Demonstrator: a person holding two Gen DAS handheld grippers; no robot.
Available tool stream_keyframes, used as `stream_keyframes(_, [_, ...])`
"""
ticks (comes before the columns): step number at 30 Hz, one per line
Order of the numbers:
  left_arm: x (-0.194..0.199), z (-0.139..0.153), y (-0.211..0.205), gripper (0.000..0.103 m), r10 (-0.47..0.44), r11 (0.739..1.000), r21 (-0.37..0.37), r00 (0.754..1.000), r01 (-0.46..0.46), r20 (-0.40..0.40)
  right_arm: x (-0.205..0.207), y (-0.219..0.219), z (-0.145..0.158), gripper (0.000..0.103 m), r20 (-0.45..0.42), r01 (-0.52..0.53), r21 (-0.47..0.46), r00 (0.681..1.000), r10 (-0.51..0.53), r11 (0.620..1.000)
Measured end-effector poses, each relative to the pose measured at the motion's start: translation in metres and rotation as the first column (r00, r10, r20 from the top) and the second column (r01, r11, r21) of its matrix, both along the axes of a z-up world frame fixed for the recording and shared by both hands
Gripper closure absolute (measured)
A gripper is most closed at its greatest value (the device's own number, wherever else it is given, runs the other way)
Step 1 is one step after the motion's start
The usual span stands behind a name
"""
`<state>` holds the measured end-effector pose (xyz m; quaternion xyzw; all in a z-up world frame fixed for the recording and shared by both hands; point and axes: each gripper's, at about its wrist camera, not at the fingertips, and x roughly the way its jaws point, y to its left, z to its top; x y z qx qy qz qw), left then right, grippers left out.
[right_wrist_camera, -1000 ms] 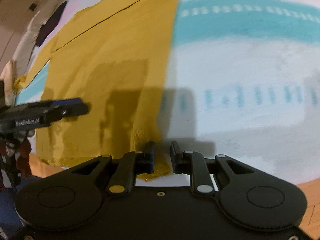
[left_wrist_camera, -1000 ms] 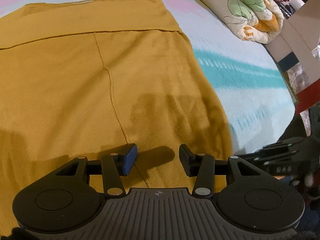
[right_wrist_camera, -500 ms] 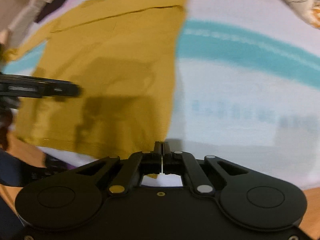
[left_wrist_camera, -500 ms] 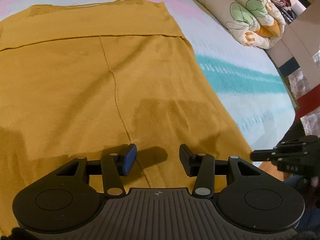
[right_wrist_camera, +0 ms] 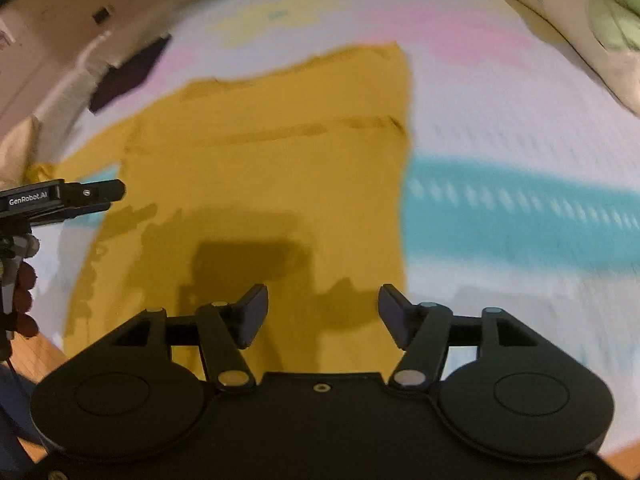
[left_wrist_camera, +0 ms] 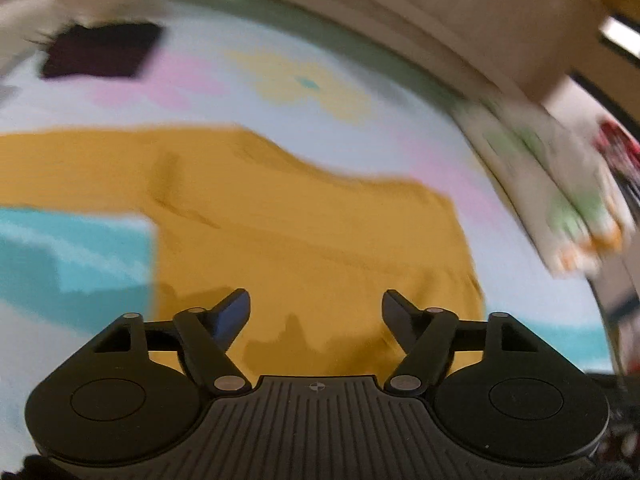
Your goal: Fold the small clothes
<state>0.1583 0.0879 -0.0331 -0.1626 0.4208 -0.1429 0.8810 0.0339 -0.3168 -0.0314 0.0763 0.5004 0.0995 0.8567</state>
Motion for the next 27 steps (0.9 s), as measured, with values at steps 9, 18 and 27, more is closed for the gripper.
stream_keyframes(9, [0.059,-0.006,0.113,0.018,0.318,0.948,0.02,0.948,-0.319,0.02,0.088,0.061,0.001,0.0,0.099,-0.077,0.124,0.993,0.065,0.989])
stream_keyframes(18, [0.092,-0.038,0.199,0.013,0.523,0.852,0.03,0.851,-0.523,-0.037,0.147,0.078,-0.024,0.0,0.098,-0.038,0.206,0.995,0.018,0.978])
stream_keyframes(27, [0.11,-0.055,0.242,0.012,0.629,0.778,0.049,0.777,-0.627,-0.036,0.159,0.081,-0.039,0.0,0.054,-0.044,0.22,0.998,0.033,0.974])
